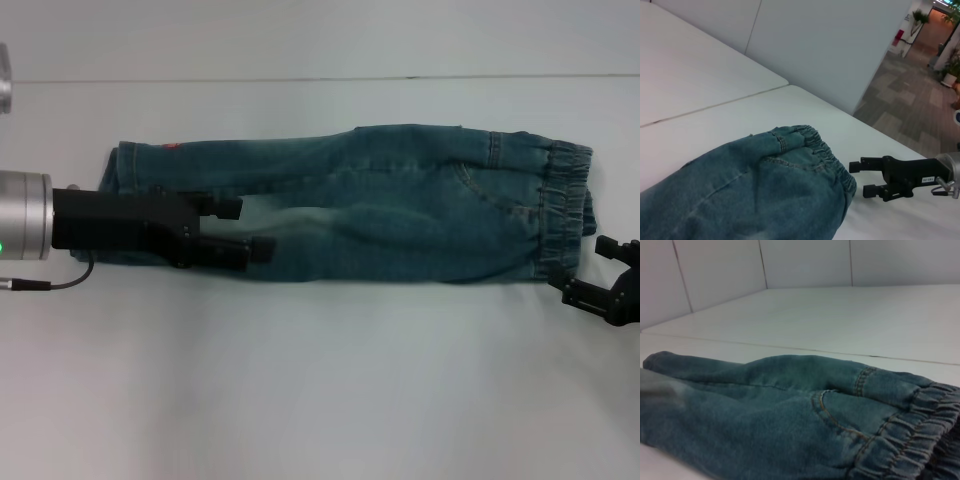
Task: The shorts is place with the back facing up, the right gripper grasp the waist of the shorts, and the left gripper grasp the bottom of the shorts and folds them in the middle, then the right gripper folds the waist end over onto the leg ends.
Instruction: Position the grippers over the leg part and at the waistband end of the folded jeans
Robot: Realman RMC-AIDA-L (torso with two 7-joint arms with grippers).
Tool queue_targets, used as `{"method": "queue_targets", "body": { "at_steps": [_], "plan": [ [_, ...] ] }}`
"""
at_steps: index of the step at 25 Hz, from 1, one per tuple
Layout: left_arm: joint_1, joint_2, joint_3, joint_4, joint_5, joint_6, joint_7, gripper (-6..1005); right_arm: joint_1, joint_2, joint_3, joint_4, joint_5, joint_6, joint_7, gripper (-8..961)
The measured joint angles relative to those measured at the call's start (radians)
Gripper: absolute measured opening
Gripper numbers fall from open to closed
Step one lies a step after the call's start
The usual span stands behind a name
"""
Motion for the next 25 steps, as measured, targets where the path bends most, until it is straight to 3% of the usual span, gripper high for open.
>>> {"method": "queue_targets", "body": {
  "at_steps": [17,25],
  "plan": [
    [-0.018,-0.001,0.0,0.0,0.002,-0.002,-0.019,933,0.088,-0.005,-0.017,0.03,-0.067,0.095,0.079,915],
    [-0.018,-0.001,0.006,0.0,0.001,-0.001,-0.012,933,0.096,-0.003,-0.034,0.02,-0.113,0.067,0.112,916]
  ]
}}
